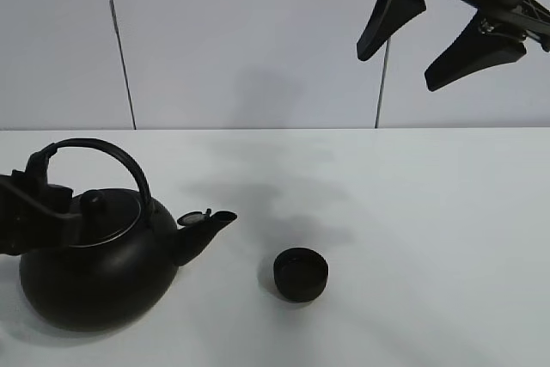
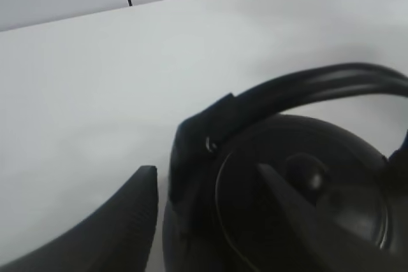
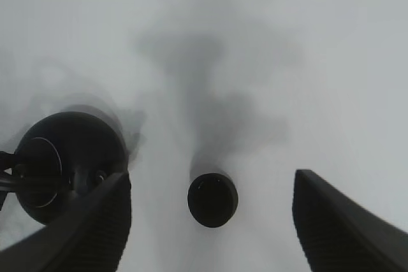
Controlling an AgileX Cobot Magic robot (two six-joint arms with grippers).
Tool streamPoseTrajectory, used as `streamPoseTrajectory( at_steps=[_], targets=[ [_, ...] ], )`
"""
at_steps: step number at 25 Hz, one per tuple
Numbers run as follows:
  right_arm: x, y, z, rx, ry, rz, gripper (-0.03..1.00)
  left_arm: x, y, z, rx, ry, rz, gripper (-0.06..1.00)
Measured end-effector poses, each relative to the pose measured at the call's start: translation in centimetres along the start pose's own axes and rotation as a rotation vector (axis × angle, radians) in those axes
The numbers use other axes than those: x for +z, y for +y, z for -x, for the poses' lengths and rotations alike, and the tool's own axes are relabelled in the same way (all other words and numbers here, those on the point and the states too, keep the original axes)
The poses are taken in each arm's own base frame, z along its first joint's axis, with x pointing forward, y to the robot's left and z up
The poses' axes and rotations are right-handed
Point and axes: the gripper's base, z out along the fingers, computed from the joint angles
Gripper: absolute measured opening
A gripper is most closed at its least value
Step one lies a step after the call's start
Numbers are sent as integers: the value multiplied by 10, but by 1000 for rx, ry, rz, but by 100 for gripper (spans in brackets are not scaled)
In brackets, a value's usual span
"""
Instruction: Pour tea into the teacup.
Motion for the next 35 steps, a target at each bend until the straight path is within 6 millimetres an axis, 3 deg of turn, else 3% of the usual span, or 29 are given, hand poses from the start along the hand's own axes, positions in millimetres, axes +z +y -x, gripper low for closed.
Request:
streamPoseTrajectory(
  at_steps=[15, 20, 29, 35],
  targets=[
    [0, 0, 0, 0, 0, 0, 49, -2, -1, 0, -139, 18, -11, 34],
    [0, 0, 0, 0, 0, 0, 49, -16, 3, 18, -210, -58, -44, 34],
    [0, 0, 0, 0, 0, 0, 49, -45, 5, 33, -352, -54, -165, 34],
    [0, 0, 0, 0, 1, 0, 49, -65, -3, 75, -425, -87, -312, 45]
  ],
)
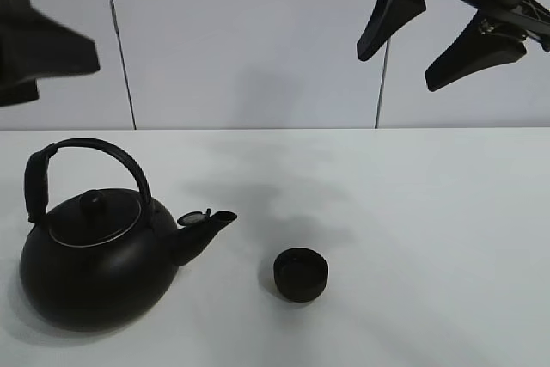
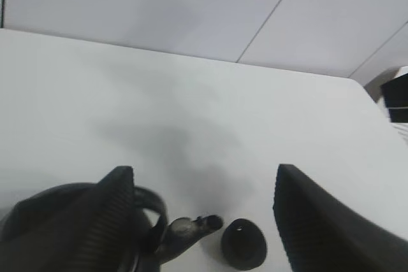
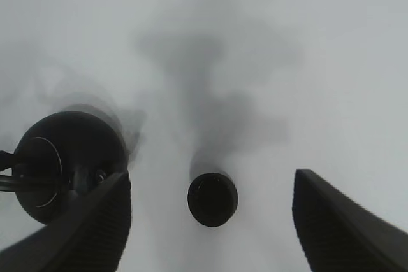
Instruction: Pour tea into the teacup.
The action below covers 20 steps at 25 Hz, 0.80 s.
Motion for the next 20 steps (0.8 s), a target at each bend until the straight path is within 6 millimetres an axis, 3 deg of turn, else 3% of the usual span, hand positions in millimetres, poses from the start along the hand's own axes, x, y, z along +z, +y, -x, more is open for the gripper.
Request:
streamPoseTrajectory(
  at_steps=[7, 15, 20],
  targets=[
    [0, 0, -1, 0, 10, 0, 49, 13, -30, 47, -25, 43, -88, 48],
    [0, 0, -4, -1, 46, -2, 49, 36, -10, 82, -87, 254, -25, 48],
    [0, 0, -5, -2, 51, -3, 49, 50, -6, 94, -90, 348, -22, 48]
  ],
)
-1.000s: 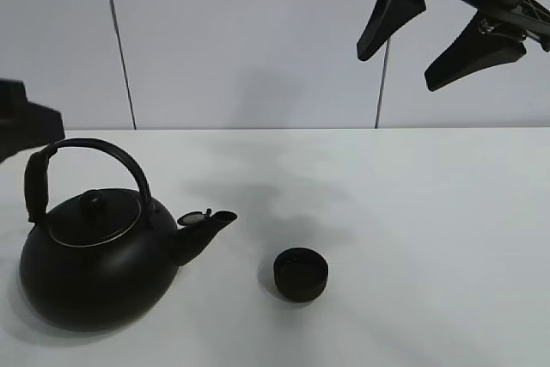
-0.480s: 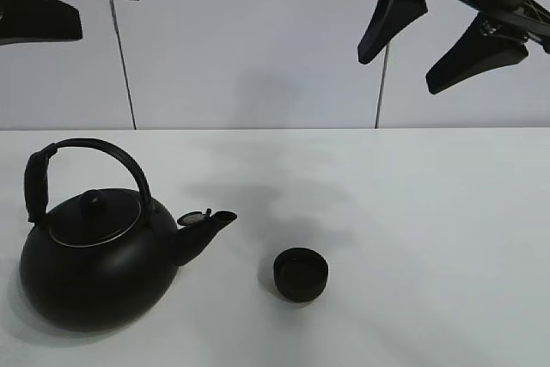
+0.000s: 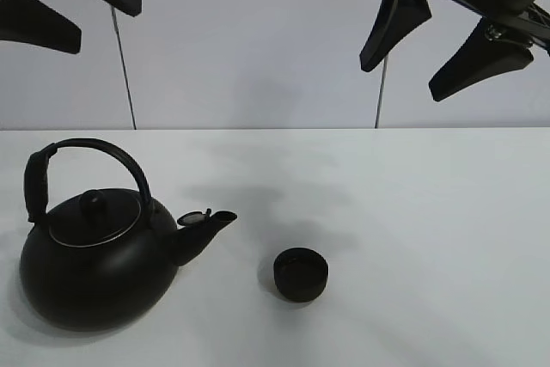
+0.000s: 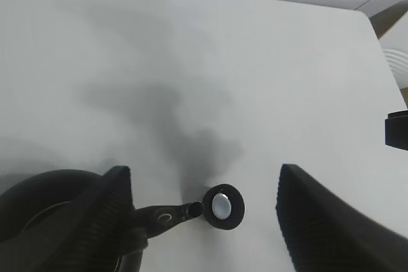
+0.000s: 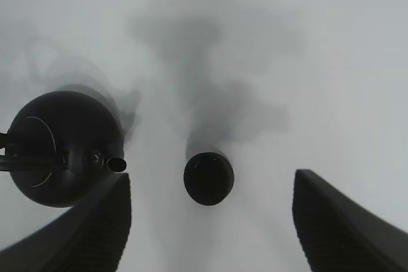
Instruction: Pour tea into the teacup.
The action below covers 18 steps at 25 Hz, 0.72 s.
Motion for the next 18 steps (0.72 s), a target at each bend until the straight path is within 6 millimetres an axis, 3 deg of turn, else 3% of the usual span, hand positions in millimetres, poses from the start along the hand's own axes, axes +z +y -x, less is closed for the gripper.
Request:
streamPoseTrajectory(
  at_steps=[8, 18],
  targets=[
    [0, 0, 0, 0, 3, 0, 49, 36, 8, 7, -3, 159, 49, 48],
    [0, 0, 0, -1, 4, -1, 49, 39, 9, 9, 14, 161, 65, 48]
  ],
)
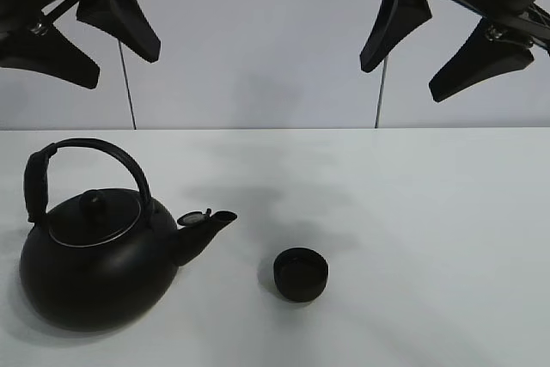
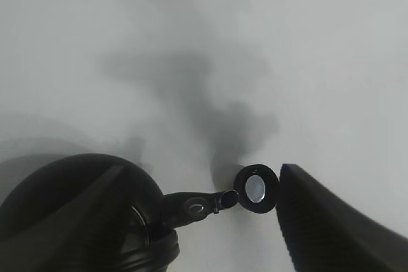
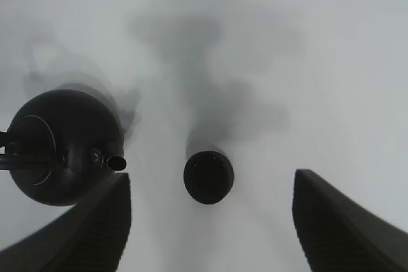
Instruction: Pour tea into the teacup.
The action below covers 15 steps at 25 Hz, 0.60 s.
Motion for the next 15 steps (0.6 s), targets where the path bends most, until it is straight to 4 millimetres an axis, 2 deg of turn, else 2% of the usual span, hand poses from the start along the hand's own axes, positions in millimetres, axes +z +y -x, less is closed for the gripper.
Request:
streamPoseTrajectory(
  at_steps=[15],
  targets=[
    [0, 0, 0, 0, -4, 0, 49, 0, 0, 0, 2, -2, 2, 48]
  ],
)
